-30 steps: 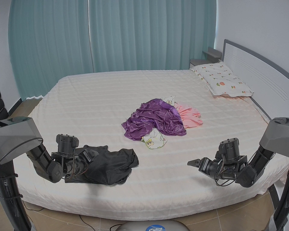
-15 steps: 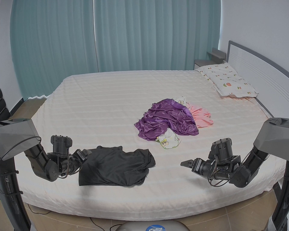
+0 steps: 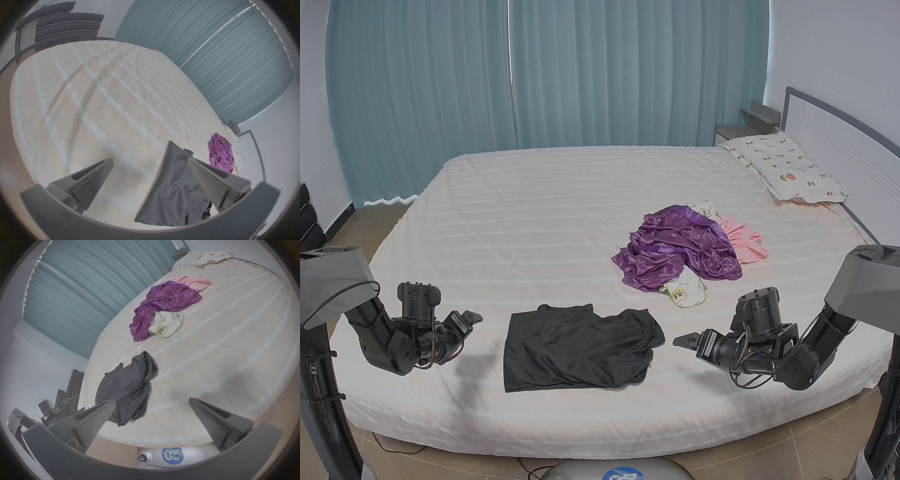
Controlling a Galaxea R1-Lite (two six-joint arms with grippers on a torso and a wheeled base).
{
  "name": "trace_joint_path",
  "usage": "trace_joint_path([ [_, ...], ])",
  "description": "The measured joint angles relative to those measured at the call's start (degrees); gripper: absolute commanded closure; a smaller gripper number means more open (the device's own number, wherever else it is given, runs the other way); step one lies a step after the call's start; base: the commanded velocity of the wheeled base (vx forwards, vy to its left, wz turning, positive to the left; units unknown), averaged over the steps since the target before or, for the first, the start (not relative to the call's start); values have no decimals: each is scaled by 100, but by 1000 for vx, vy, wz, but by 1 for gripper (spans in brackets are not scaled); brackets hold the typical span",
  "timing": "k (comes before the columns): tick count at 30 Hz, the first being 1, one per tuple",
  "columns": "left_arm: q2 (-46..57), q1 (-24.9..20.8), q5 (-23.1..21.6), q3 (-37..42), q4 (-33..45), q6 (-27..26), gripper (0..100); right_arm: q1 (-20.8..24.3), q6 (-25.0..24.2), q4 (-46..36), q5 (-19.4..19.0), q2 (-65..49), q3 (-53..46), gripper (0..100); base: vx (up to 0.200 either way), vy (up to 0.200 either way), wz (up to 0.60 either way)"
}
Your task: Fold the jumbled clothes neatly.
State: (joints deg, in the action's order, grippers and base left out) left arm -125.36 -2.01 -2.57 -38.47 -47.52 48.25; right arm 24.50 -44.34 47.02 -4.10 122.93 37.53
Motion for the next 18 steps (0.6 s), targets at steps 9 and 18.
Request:
trace_joint_path([
  [9,-4,67,-62,2,20,71,0,165,38,-11,238,4,69,0,0,89,0],
  [18,-33,37,-21,0,-2,93,0,304,68,-501,540,135,336,0,0,0,0],
])
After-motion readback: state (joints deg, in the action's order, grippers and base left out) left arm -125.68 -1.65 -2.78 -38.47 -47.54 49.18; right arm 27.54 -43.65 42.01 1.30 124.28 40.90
